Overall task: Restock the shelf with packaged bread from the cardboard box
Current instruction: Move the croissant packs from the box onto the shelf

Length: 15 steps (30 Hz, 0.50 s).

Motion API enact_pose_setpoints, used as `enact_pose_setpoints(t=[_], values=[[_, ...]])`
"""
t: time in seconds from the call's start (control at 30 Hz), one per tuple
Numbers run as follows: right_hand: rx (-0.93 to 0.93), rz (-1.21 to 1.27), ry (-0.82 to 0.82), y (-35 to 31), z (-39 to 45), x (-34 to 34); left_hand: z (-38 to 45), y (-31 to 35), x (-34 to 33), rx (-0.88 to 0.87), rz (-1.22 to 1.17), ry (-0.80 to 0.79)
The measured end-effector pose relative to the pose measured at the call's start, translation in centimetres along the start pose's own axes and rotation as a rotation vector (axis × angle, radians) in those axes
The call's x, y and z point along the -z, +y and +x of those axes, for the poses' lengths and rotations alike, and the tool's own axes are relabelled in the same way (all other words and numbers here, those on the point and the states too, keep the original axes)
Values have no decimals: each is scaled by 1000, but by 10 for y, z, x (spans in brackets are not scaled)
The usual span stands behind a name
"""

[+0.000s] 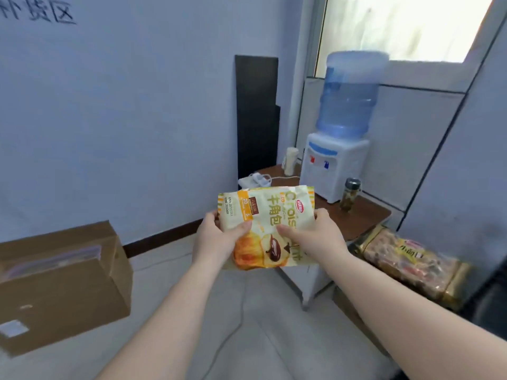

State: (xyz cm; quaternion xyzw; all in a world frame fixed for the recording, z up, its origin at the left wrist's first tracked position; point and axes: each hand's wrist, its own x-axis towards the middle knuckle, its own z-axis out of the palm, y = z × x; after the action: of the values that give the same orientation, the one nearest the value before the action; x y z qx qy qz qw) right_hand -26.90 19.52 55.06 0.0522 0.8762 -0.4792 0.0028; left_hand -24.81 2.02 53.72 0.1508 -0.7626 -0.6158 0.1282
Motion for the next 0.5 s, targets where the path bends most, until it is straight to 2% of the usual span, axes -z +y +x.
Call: enact_pose_setpoints(t=[0.1, 0.23, 0.33, 0.5], values=[[70, 26, 148, -57, -33, 72, -17, 89, 0, -126, -93, -90], [120, 4, 353, -101, -82, 159, -50, 180, -19, -273, -170, -213], [137, 14, 489, -112, -119, 221, -87, 239, -39, -365, -214, -311], [159, 27, 629, -116, -174, 300, -136, 299, -77, -436, -265, -478]])
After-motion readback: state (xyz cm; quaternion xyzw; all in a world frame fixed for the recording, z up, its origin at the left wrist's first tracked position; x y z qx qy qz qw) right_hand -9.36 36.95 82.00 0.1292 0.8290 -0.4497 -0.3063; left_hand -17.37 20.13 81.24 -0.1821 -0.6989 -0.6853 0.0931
